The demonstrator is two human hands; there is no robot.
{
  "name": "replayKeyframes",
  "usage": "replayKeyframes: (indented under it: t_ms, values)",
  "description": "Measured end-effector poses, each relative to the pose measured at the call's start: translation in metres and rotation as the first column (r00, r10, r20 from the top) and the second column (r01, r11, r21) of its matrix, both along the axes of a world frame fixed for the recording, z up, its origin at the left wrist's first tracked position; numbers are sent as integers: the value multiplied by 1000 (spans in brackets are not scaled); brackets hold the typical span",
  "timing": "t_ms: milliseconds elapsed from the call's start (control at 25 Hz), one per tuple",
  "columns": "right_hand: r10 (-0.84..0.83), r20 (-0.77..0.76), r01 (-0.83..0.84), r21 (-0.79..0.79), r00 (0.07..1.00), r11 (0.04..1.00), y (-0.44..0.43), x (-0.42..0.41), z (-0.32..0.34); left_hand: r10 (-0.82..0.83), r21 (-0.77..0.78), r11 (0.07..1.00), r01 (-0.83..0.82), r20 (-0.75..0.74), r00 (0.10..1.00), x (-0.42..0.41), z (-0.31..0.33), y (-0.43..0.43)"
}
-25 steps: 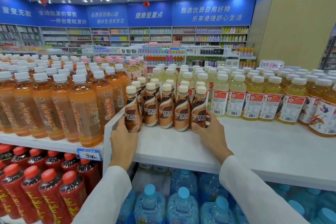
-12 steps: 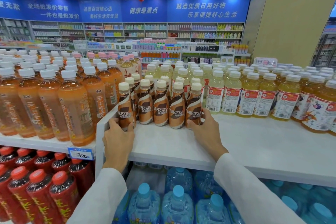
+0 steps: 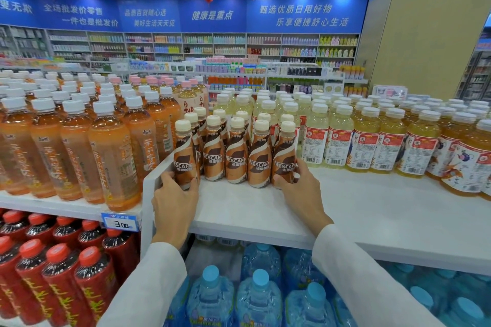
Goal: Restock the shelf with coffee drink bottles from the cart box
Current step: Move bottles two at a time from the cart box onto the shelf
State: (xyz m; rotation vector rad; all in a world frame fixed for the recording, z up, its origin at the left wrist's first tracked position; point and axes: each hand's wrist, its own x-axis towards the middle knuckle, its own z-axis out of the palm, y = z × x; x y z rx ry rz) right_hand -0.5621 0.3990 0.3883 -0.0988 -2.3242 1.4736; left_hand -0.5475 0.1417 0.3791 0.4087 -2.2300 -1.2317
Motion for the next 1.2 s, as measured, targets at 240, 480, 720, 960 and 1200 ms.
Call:
replayKeyframes:
  t_ms: [240,480,720,960,1200]
  values:
    - [31,65,-34,48,997,998,4,20,0,-3,-58,998,6,55,998,13,0,2]
    - [44,74,-55,140,996,989,3,64,-7,-70,-114,991,70,4,998,56,-15,12]
    - [161,-29,-156,140,986,978,-8,122,-25,-81,-51,996,79,-28,996,114,-40,18]
    - [458,-35,-453,94,888,887,-68,182,-62,29,-8,1000,-29,36,999,209,-100,-2]
    - [724,211,-751,91,657,654,-170,238,-139,224,118,961,-251,201,954,311,-166,-47]
